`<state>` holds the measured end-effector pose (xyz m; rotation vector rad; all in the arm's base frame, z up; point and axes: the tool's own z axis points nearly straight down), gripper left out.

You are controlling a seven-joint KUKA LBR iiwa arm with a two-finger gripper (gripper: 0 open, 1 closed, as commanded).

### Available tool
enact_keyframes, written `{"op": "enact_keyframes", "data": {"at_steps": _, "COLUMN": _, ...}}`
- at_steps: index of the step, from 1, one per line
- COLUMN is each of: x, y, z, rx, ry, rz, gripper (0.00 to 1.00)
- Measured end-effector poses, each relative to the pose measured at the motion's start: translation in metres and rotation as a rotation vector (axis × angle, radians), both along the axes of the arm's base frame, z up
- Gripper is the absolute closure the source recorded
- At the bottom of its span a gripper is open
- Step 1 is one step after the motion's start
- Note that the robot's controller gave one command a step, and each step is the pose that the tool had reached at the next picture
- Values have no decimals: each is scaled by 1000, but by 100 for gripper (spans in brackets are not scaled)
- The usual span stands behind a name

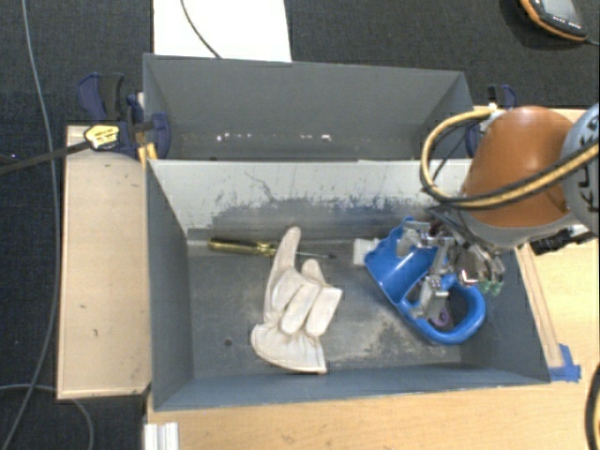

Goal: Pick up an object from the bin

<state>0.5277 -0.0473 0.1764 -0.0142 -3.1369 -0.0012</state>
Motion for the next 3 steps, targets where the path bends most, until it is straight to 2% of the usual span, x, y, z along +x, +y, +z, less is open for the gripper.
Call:
{"op": "enact_keyframes", "data": {"at_steps": 1, "x": 2, "y": 0, "z": 4, "rx": -1, "ry": -8, "rz": 3, "gripper": 0}}
{"op": "enact_keyframes", "data": {"at_steps": 2, "x": -30, "y": -43, "z": -106, "rx": 1, "ry": -9, "rz": -391, "gripper": 0}}
{"op": "enact_keyframes", "data": {"at_steps": 3, "x": -46, "y": -60, "z": -105, "rx": 2, "ry": -12, "rz": 66, "gripper": 0}}
